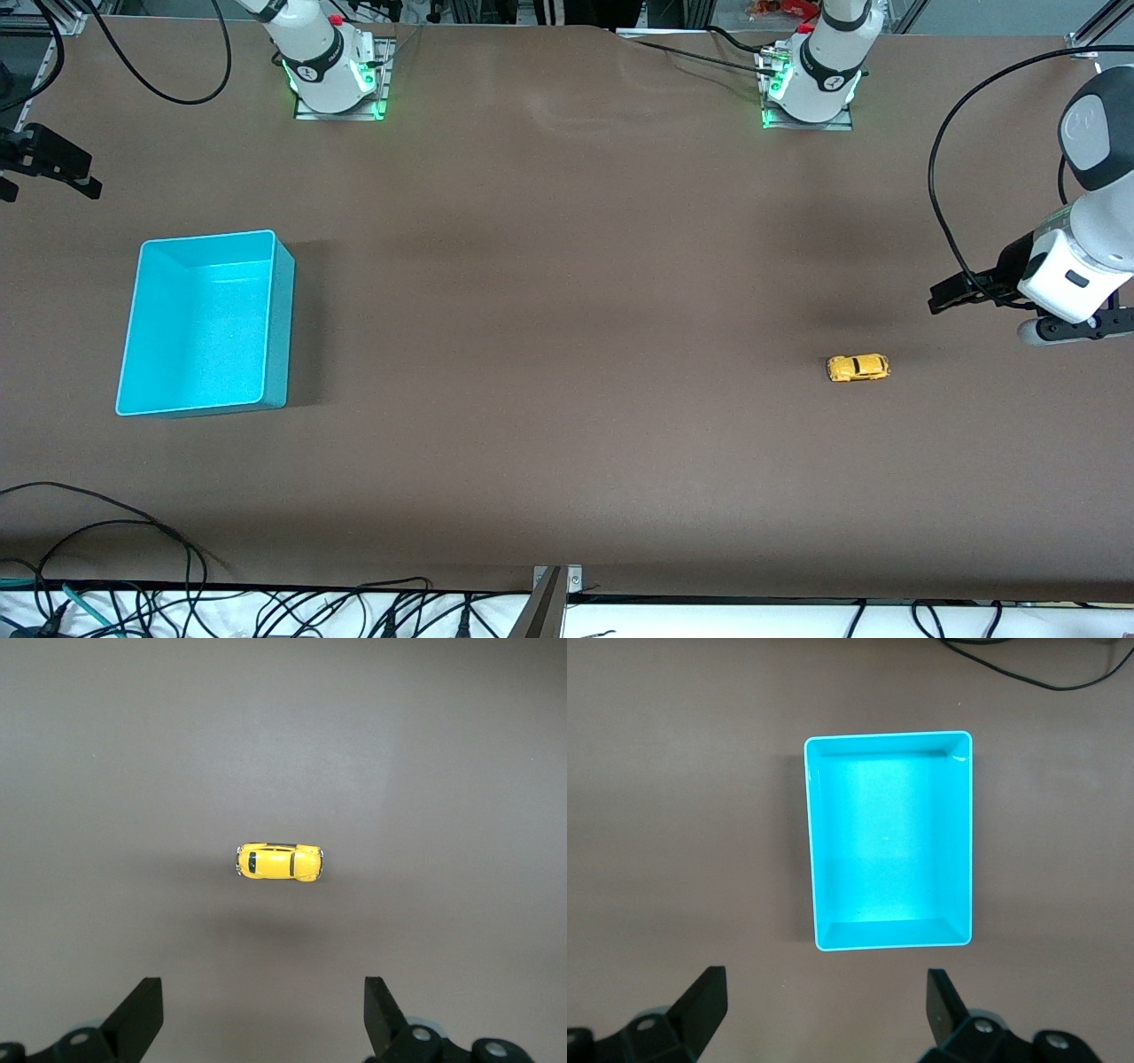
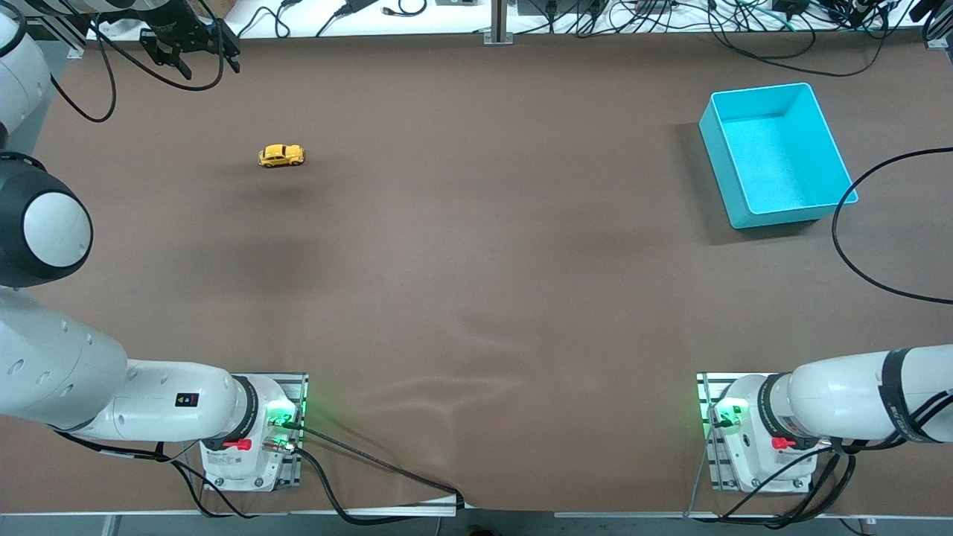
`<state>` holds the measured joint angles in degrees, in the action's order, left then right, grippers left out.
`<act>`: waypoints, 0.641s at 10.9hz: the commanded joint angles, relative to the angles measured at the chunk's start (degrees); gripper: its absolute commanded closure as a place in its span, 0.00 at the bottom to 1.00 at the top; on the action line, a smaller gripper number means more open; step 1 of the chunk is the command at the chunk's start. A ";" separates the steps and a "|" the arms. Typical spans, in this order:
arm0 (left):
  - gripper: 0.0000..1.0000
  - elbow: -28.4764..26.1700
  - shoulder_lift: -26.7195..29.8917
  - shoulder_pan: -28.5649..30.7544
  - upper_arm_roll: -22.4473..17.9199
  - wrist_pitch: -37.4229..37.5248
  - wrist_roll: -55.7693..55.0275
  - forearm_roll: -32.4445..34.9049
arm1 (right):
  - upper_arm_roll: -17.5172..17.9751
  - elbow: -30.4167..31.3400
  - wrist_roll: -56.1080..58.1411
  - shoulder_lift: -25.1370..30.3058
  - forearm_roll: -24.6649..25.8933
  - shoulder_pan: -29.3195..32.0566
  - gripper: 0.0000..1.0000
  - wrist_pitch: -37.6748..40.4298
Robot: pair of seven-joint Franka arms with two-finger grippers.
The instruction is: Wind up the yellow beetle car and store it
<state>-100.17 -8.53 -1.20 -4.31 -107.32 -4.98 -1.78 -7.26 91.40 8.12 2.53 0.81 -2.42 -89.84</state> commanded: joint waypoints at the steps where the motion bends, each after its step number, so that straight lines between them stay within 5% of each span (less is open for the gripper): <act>1: 0.00 -0.38 0.09 -0.03 0.00 -0.44 1.03 0.72 | -0.82 -1.83 -0.03 0.02 0.16 0.14 0.00 1.34; 7: 0.00 -0.29 0.18 -0.03 0.00 0.35 0.85 0.72 | -0.83 -3.33 -0.29 -0.50 0.07 0.05 0.00 1.25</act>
<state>-100.18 -8.77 -1.20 -4.31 -107.29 -4.98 -1.78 -8.09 89.65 8.12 2.57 0.81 -2.40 -89.82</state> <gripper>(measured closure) 0.000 0.000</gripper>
